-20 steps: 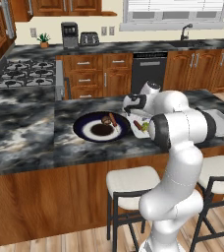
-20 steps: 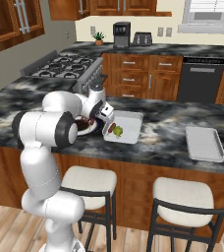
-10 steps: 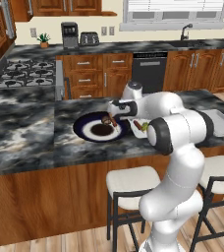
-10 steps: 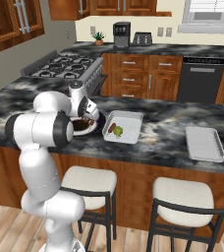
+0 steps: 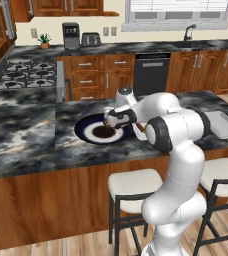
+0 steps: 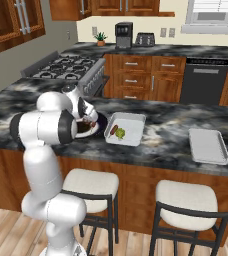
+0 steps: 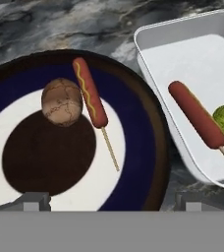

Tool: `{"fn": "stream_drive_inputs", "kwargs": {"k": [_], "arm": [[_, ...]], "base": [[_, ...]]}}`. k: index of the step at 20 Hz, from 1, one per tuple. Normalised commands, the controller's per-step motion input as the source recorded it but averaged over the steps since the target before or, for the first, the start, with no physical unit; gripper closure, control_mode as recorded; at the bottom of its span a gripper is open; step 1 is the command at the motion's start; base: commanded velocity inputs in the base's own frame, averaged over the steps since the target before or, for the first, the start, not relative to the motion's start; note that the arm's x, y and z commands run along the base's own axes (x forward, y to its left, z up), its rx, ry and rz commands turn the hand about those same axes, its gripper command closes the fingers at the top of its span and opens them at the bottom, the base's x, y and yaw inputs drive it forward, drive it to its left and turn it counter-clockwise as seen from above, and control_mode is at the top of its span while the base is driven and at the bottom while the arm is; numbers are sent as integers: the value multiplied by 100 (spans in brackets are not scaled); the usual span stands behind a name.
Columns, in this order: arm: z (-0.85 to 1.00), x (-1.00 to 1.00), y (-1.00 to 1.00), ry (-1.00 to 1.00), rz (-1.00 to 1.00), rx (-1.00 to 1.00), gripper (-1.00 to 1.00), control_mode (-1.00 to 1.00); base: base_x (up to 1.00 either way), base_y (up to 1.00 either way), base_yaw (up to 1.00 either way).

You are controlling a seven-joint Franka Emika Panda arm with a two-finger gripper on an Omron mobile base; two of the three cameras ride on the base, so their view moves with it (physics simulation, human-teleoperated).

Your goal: Place one cooked food and one vegetable from the large plate to each tupperware container.

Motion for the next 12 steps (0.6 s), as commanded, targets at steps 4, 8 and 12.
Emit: {"fn": "stream_drive_inputs", "kwargs": {"k": [4, 8, 12], "arm": [[-27, 18, -10, 0, 7, 9, -100, -100], [-13, 18, -32, 0, 5, 0, -100, -100], [-22, 26, -8, 3, 8, 0, -100, -100]], "base": [[0, 0, 0], [0, 0, 0], [0, 0, 0]]}}
